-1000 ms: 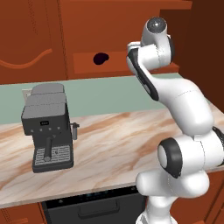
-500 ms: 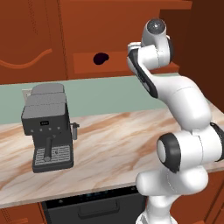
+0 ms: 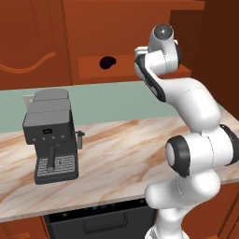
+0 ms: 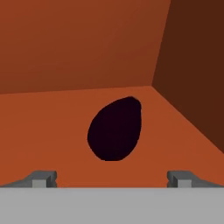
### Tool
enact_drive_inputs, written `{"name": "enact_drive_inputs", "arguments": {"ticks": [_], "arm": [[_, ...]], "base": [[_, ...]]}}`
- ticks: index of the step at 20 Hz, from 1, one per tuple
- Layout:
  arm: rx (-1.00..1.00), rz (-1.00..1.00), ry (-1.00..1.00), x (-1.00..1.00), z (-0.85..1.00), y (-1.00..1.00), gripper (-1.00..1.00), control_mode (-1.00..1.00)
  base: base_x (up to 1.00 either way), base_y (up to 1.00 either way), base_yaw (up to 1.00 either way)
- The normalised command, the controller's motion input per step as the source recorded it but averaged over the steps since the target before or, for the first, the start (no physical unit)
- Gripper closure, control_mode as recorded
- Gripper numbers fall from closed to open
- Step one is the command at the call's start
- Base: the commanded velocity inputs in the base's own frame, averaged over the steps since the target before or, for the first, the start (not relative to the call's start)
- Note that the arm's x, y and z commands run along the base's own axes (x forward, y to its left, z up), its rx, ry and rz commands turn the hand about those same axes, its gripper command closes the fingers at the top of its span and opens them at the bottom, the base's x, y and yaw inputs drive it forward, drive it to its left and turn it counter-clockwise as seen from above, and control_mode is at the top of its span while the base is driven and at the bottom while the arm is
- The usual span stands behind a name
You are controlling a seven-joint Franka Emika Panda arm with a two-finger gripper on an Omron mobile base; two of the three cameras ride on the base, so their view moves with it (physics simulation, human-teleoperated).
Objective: Pick the eggplants from the cabinet and place them in one bowl. Pick the potato from the sink and place it in the other bowl.
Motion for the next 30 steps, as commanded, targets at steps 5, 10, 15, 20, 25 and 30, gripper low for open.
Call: {"name": "enact_drive_inputs", "arguments": {"ticks": [5, 10, 15, 20, 25, 30], "arm": [[0.0, 0.0, -0.01, 0.29, -0.11, 0.0, -1.0, -1.0], [0.0, 0.0, 0.0, 0.28, -0.04, -0.02, -1.0, -1.0], [0.0, 0.0, 0.0, 0.24, 0.0, -0.07, -1.0, -1.0], [0.0, 0.0, 0.0, 0.19, 0.0, -0.1, -1.0, -1.0], [0.0, -0.02, 0.03, 0.15, -0.01, -0.11, -1.0, -1.0], [0.0, -0.03, 0.01, 0.16, -0.07, -0.05, -1.0, -1.0]], "base": [[0.0, 0.0, 0.0], [0.0, 0.0, 0.0], [0.0, 0.0, 0.0], [0.0, 0.0, 0.0], [0.0, 0.0, 0.0], [0.0, 0.0, 0.0]]}}
